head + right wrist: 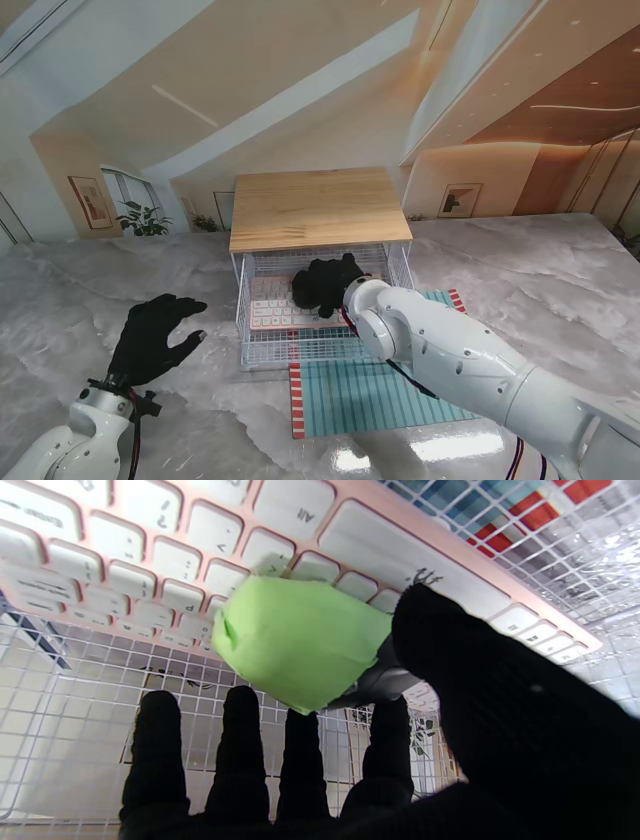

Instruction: Unroll the mouse pad and set up the keyboard and mouse from the tabletop organizer

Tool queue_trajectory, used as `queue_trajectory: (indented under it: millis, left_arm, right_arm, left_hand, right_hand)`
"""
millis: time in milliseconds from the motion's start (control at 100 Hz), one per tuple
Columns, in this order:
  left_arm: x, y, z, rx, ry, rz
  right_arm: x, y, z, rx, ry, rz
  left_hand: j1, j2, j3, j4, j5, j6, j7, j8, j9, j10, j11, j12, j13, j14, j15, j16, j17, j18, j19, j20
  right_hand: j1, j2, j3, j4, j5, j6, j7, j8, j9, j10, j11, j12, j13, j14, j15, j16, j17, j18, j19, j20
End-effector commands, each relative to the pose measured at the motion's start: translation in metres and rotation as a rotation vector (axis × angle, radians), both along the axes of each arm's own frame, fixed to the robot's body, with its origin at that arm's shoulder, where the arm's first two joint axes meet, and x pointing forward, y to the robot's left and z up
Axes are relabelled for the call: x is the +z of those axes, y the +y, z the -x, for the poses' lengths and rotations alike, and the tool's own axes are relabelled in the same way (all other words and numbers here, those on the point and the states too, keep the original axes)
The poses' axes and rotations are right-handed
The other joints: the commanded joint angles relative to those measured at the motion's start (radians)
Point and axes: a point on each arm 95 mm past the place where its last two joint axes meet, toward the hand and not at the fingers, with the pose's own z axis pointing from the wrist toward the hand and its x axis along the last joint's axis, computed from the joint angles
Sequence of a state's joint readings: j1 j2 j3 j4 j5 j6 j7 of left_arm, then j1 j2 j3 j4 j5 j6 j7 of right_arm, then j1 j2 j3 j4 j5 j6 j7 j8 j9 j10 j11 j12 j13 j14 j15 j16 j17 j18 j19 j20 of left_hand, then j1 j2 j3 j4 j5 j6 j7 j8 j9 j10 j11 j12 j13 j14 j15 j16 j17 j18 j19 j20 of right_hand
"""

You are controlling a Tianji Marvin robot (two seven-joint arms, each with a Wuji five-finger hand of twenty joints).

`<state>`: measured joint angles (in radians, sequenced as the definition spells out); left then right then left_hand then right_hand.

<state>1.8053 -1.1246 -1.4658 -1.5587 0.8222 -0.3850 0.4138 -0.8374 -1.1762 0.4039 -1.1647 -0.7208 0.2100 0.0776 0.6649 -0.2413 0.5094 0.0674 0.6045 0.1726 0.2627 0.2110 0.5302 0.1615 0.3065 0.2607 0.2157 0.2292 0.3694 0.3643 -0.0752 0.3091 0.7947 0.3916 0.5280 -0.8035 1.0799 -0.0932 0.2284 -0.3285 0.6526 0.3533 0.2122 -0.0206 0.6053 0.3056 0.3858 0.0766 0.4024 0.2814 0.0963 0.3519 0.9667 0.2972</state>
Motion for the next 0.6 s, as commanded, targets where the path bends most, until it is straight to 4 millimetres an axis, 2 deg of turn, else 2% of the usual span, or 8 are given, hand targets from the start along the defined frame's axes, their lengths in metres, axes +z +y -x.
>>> queue_trajectory:
  millis: [0, 320, 470, 590]
  left_arm:
    - [-0.002, -0.002, 0.001, -0.008, 0.010, 0.001]
    - [-0.002, 0.000, 0.001, -0.006, 0.004, -0.003]
    - [-0.002, 0.001, 0.001, -0.003, 0.003, -0.005]
    - [-0.002, 0.002, 0.002, -0.001, 0.001, -0.007]
  right_arm:
    - [-0.007, -0.003, -0.001, -0.009, 0.021, 0.025]
    - [-0.012, -0.004, -0.011, -0.018, 0.011, 0.031]
    - [-0.014, -0.004, -0.014, -0.008, 0.002, 0.027]
    - [-0.015, -0.004, -0.015, 0.009, -0.009, 0.016]
  left_hand:
    - [-0.033, 0.005, -0.011, -0.002, -0.015, 0.008, -0.010, -0.013, -0.039, 0.002, -0.005, 0.000, -0.015, -0.032, -0.005, -0.006, -0.009, -0.022, -0.013, -0.006]
    - [-0.032, 0.005, -0.010, -0.002, -0.014, 0.008, -0.009, -0.013, -0.037, 0.003, -0.004, 0.001, -0.015, -0.030, -0.005, -0.006, -0.009, -0.021, -0.014, -0.007]
    - [-0.032, 0.005, -0.011, -0.002, -0.014, 0.007, -0.009, -0.012, -0.037, 0.001, -0.004, 0.001, -0.014, -0.030, -0.005, -0.006, -0.009, -0.021, -0.013, -0.006]
    - [-0.032, 0.005, -0.011, -0.002, -0.015, 0.007, -0.009, -0.012, -0.038, 0.002, -0.004, 0.001, -0.015, -0.031, -0.005, -0.006, -0.009, -0.021, -0.013, -0.006]
  right_hand:
    - [0.038, -0.028, 0.003, -0.008, -0.020, 0.024, 0.011, 0.020, -0.029, -0.007, 0.018, 0.007, -0.032, -0.004, 0.021, 0.014, 0.008, 0.034, 0.022, 0.024]
    - [0.056, -0.039, 0.031, -0.012, -0.035, 0.016, 0.027, 0.055, -0.034, 0.004, 0.122, 0.042, 0.051, 0.005, 0.095, 0.051, 0.098, 0.006, 0.076, 0.089]
    - [0.066, -0.050, 0.049, -0.013, -0.022, 0.013, 0.043, 0.067, 0.014, 0.033, 0.201, 0.068, 0.145, -0.011, 0.173, 0.088, 0.183, -0.055, 0.139, 0.144]
    - [0.087, -0.058, 0.073, -0.016, -0.004, 0.014, 0.067, 0.076, 0.083, 0.043, 0.253, 0.092, 0.225, -0.030, 0.275, 0.136, 0.249, -0.124, 0.210, 0.218]
